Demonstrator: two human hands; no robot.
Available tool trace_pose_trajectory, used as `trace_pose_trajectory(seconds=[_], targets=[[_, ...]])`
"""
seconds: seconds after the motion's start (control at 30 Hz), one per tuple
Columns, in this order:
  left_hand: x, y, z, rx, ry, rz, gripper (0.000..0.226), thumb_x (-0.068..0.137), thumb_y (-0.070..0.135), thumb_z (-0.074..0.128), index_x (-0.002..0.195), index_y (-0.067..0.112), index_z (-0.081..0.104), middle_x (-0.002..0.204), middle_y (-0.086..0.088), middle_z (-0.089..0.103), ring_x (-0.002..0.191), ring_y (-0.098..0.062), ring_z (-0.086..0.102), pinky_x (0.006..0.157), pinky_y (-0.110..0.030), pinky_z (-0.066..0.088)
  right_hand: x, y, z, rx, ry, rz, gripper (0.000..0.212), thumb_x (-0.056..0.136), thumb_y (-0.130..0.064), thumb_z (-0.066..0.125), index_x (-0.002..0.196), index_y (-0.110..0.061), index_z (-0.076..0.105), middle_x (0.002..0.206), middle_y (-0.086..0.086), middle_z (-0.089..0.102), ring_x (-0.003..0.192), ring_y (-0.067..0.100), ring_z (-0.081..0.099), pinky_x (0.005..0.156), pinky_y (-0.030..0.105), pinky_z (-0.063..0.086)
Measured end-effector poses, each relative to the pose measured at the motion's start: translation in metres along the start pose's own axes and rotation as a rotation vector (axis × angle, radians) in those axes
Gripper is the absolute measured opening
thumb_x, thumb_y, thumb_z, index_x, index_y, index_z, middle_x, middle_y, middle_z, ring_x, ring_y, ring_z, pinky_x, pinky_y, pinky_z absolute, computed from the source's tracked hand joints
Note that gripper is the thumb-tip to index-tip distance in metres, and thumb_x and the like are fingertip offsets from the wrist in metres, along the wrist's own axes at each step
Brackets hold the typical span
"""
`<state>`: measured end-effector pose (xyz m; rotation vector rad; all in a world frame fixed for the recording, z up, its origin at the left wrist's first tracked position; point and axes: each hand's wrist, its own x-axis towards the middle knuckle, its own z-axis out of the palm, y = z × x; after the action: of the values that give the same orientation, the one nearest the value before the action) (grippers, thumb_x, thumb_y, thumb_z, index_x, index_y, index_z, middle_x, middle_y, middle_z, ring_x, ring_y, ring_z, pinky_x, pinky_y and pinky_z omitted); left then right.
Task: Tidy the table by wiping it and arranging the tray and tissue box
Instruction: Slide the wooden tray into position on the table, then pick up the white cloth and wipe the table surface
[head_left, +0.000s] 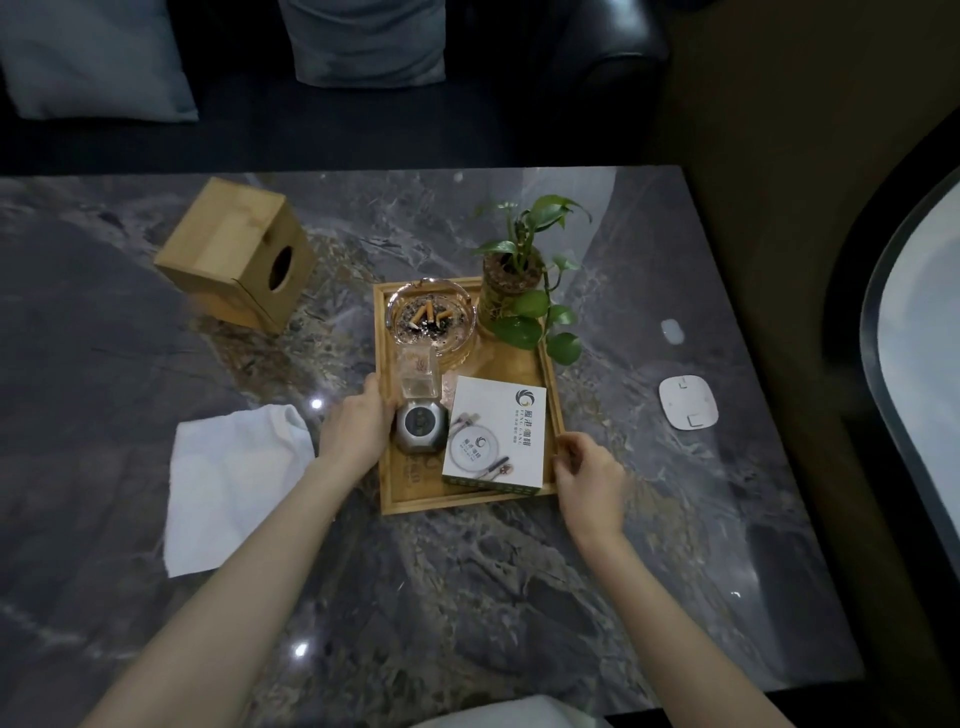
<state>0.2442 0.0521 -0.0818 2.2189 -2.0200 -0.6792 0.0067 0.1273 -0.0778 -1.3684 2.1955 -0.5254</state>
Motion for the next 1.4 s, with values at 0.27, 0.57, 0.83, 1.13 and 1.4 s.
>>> trace_pose_trajectory(seconds=[0.27,0.57,0.83,1.13,1.4], targets=[[-0.038,-0.01,-0.032,-0.142,0.047,-0.035,0.028,0.091,0.027,0.044,0.105,0.009,0.06,0.102,-0.016,0.068,0.093,-0.034,0.061,0.078,-0.045,0.052,0.012,-0.078,-0.043,-0.297,-0.185,-0.102,0.027,0.091,-0.015,0.039,0.106,-0.004,0.058,0.114,0.018,0.06,0.104,0.037,0.055,0.077,0.039,0.043],[-0.091,-0.081,-0.044,-0.335,0.389,-0.186,0.033,0.093,0.014,0.043,0.124,0.004,0.05,0.129,-0.016,0.053,0.117,-0.028,0.049,0.095,-0.033,0.038,-0.044,-0.177,0.026,-0.125,-0.346,-0.564,0.025,0.093,-0.022,0.044,0.112,-0.01,0.054,0.11,0.013,0.065,0.1,0.033,0.06,0.084,0.046,0.049],[-0.092,-0.155,-0.027,0.008,0.078,-0.285,0.069,0.095,0.038,0.03,0.145,0.007,-0.006,0.157,-0.012,-0.007,0.145,-0.026,-0.003,0.117,-0.044,0.004,-0.048,-0.189,0.129,0.07,-0.68,-0.373,0.078,0.085,-0.03,0.06,0.146,-0.018,0.014,0.15,0.009,0.033,0.137,0.026,0.033,0.111,0.046,0.034],[-0.092,-0.168,-0.018,0.046,0.027,-0.27,0.068,0.095,0.043,0.025,0.145,0.01,-0.008,0.158,-0.008,-0.004,0.145,-0.02,0.0,0.116,-0.044,0.0,-0.056,-0.201,0.155,0.178,-0.516,-0.174,0.045,0.084,-0.027,0.061,0.125,-0.014,0.048,0.122,0.007,0.059,0.11,0.023,0.058,0.092,0.042,0.051],[-0.09,-0.17,-0.027,0.074,-0.047,-0.228,0.073,0.094,0.047,0.024,0.144,0.008,-0.011,0.157,-0.01,-0.005,0.145,-0.022,-0.001,0.117,-0.044,0.004,-0.061,-0.214,0.138,0.518,-0.651,0.029,0.025,0.089,-0.028,0.055,0.111,-0.016,0.057,0.095,-0.005,0.06,0.087,0.01,0.06,0.072,0.025,0.052]])
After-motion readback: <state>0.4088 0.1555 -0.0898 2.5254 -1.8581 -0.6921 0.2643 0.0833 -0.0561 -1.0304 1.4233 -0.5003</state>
